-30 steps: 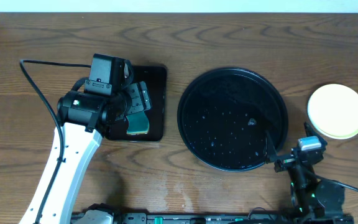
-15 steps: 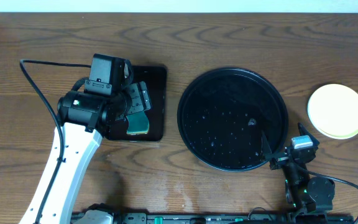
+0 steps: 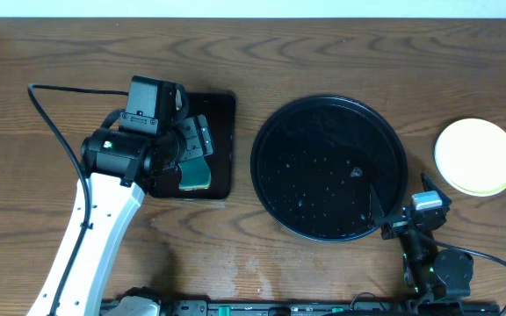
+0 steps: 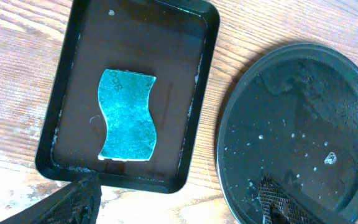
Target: Clean dirty plates on tray and stack at the side
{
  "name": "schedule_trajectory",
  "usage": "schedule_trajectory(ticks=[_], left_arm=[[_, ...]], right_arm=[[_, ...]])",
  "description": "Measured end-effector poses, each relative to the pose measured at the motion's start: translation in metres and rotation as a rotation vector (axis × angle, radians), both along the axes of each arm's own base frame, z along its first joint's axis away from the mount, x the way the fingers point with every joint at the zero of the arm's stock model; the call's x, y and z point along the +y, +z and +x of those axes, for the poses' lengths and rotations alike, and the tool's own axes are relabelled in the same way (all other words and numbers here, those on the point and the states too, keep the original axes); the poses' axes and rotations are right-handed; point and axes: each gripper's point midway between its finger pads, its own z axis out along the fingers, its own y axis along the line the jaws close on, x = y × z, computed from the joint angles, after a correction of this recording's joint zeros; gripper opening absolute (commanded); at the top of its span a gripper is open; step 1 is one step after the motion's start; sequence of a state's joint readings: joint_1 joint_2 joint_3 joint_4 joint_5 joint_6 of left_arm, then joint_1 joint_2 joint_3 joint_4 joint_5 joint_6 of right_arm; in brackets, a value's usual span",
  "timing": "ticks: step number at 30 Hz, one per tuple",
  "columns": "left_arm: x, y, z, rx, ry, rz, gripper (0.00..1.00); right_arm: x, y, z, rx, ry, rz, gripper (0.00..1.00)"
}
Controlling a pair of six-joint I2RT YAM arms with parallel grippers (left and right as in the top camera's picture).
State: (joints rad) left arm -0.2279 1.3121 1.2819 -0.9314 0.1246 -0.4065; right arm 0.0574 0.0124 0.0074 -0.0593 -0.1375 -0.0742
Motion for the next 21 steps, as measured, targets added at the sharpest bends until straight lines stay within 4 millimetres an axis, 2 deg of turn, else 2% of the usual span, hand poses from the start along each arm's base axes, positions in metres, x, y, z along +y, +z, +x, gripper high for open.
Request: schedule_trajectory(ticks=[4, 6, 10, 13, 17, 21], left_arm=[[0.007, 0.013, -0.003, -0.052, 0.017, 0.019, 0.82], [0.016, 0.03, -0.009, -0.136, 0.04, 0.037, 0.82], [0.032, 0.084, -0.018, -0.439, 0.069, 0.033, 0.82], [0.049, 0.109, -0.034, -0.617, 0.097, 0.04, 0.82], [0.073, 0.108, -0.057, -0.769, 0.151, 0.077, 0.82], [0.082, 0.096, -0.077, -0.889, 0.162, 0.1, 0.82]], right_arm=[[0.0, 0.0, 0.0, 0.0, 0.0, 0.0, 0.99], [0.0, 0.0, 0.0, 0.0, 0.0, 0.0, 0.99], [0.0, 0.0, 0.0, 0.001, 0.0, 0.0, 0.99], [0.0, 0.0, 0.0, 0.0, 0.0, 0.0, 0.99], [0.0, 0.0, 0.0, 0.0, 0.0, 0.0, 0.99], [0.0, 0.0, 0.0, 0.0, 0.0, 0.0, 0.99]])
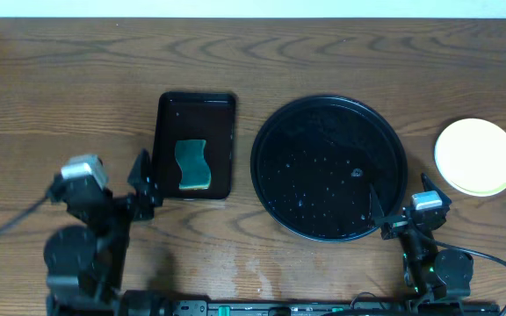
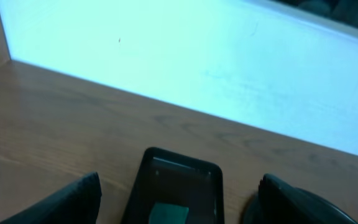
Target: Clean dirty plates on tray and stack at the side
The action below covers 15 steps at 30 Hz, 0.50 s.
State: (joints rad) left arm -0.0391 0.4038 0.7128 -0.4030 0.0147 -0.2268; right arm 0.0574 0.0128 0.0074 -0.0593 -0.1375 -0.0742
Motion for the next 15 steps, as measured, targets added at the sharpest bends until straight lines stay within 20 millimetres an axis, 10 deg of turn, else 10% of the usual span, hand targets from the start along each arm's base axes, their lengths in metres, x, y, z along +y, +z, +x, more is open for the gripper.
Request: schedule_trajectory(ticks=[15], left_arm=[[0.001, -0.065, -0.011, -0.19, -0.004, 0.018, 0.82]], right_arm=[[0.0, 0.0, 0.0, 0.0, 0.0, 0.0, 0.99]])
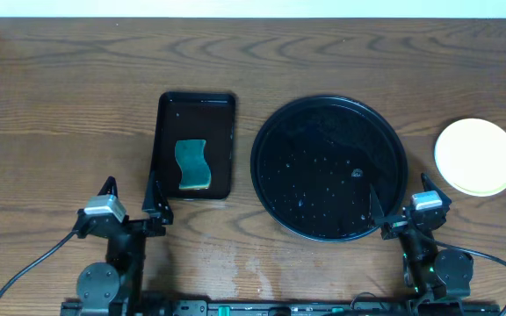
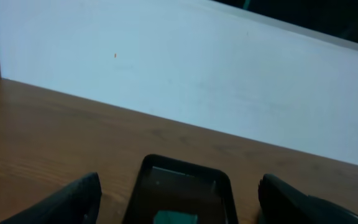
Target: Clean dirty plates on tray and stack at the side
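A cream plate (image 1: 476,156) lies on the table at the far right, beside the big round black tray (image 1: 275,132). That tray carries only water drops and a small speck. A teal sponge (image 1: 192,164) rests in a small rectangular black tray (image 1: 167,132) left of it. My left gripper (image 1: 132,195) stands open at the front edge, just short of the small tray (image 2: 143,186), with nothing between its fingers (image 2: 73,200). The sponge (image 2: 175,218) barely shows at the bottom of the left wrist view. My right gripper (image 1: 400,200) sits open at the round tray's front right rim.
Bare wooden table (image 1: 68,96) stretches across the left and the back. A white wall (image 2: 185,81) borders the table's far edge. Cables run from both arm bases along the front edge.
My left arm has drawn further back and a little to the right, low at the front edge. Its gripper is still open. The right arm, sponge, trays and plate have not moved.
At first my left gripper hung open over the small tray, with the sponge lying loose in it. Then the arm stood at the front left, clear of the tray. Now it sits lower at the front edge.
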{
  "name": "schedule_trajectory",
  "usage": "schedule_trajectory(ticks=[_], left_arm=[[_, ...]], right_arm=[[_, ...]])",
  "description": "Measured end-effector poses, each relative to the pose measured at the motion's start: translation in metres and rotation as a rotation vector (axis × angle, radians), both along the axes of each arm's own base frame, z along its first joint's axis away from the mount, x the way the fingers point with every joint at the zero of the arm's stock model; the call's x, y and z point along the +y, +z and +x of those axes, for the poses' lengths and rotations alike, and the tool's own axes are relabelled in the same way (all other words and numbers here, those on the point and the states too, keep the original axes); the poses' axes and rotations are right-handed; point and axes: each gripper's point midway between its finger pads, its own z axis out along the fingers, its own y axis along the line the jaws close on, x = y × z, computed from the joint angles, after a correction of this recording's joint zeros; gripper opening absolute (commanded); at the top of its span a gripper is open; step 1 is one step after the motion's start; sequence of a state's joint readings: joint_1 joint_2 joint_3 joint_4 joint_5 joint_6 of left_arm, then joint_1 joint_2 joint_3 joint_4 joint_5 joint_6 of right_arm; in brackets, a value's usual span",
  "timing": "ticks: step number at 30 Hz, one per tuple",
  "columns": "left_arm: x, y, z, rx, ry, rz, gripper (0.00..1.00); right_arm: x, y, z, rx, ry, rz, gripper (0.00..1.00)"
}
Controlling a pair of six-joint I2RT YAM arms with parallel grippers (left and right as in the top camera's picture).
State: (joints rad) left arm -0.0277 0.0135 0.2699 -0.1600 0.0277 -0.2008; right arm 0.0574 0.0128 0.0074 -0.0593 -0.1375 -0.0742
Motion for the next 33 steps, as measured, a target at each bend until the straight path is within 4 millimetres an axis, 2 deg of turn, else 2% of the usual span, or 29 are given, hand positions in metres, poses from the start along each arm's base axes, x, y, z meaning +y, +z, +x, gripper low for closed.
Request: schedule_trajectory(ticks=[7, 14, 20, 25, 33], left_arm=[[0.0, -0.032, 0.013, 0.01, 0.0, 0.0, 0.82], [-0.001, -0.078, 0.023, 0.064, 0.0, 0.001, 0.82], [-0.001, -0.079, 0.023, 0.069, 0.0, 0.001, 0.82], [-0.003, -0.089, 0.022, 0.112, -0.012, 0.002, 0.82], [-0.004, -0.089, 0.022, 0.114, -0.019, 0.002, 0.82]], right_arm=[[0.0, 0.0, 0.0, 0.0, 0.0, 0.0, 0.99], [0.0, 0.0, 0.0, 0.0, 0.0, 0.0, 0.99], [0.0, 0.0, 0.0, 0.0, 0.0, 0.0, 0.99], [0.0, 0.0, 0.0, 0.0, 0.0, 0.0, 0.99], [0.0, 0.0, 0.0, 0.0, 0.0, 0.0, 0.99]])
